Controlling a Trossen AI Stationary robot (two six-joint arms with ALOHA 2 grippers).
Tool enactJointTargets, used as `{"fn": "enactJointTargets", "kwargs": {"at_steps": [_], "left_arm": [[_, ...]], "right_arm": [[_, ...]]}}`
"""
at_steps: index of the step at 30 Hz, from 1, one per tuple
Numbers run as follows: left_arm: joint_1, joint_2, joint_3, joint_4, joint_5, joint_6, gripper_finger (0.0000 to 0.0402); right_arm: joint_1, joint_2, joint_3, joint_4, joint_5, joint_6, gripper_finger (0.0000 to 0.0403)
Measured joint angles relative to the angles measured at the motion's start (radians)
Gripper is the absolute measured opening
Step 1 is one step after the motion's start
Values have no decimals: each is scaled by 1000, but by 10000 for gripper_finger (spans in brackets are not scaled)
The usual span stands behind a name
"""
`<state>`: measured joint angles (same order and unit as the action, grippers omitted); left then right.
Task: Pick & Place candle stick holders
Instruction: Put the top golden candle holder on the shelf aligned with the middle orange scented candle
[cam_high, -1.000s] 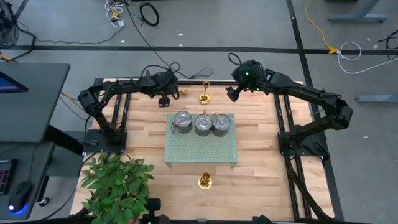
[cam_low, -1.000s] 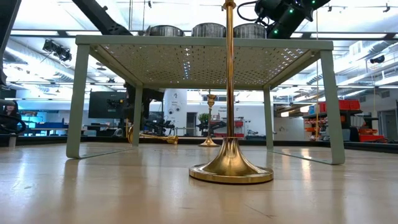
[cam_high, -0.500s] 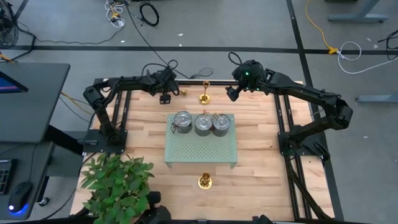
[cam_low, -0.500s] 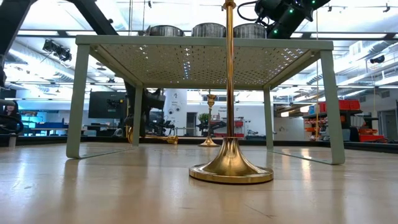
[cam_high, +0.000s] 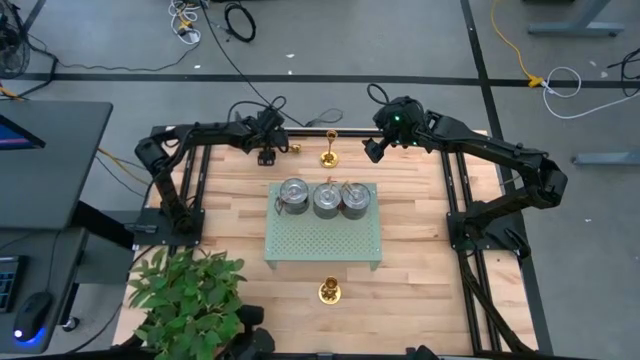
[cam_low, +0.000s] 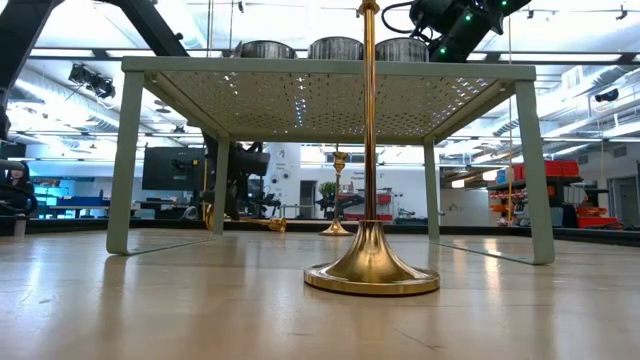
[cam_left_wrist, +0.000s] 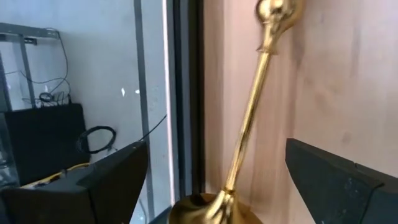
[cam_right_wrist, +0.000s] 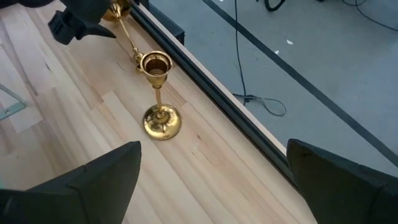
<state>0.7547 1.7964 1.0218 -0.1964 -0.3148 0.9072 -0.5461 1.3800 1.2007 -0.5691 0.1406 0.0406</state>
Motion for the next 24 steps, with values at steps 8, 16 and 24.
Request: {"fn": "enactJointTargets", "kwargs": {"at_steps": [8, 16, 24], "left_arm": [[-8, 34, 0, 23, -79, 67, 374], [-25, 48, 0, 51, -126, 67, 371], [-34, 48, 0, 83, -127, 67, 301]], "right_arm": [[1, 0, 0, 0, -1, 3, 400], [2, 0, 0, 0, -1, 3, 400], [5, 0, 0, 0, 0, 3, 400]]}}
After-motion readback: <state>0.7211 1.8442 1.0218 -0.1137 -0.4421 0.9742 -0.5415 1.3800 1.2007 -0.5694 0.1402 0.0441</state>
